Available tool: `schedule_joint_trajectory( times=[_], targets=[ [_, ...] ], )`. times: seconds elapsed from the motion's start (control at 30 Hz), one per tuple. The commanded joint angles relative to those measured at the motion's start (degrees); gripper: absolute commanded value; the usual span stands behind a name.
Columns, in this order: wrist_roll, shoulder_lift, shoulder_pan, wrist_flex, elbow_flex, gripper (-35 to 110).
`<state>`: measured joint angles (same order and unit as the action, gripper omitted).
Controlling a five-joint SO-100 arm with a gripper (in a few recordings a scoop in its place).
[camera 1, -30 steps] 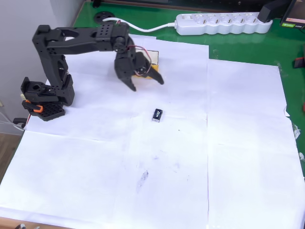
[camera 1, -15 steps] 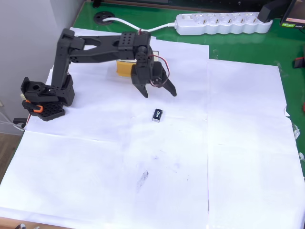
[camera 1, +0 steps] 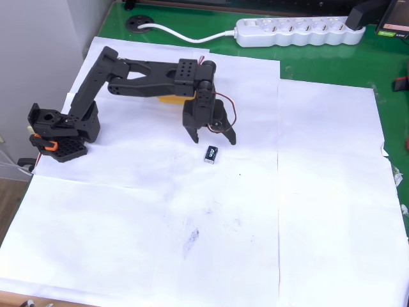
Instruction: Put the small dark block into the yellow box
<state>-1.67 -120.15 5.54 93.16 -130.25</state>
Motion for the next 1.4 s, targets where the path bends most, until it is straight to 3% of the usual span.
schedule_joint_trajectory(
  times=[0.0, 1.07, 1.37],
  targets=[
    [-1.1, -0.6, 1.2, -0.2, -6.0, 36],
    [2.0, -10.2, -0.3, -3.8, -8.2, 36],
    [2.6, -10.3, -0.4, -3.7, -6.9, 25]
  ],
)
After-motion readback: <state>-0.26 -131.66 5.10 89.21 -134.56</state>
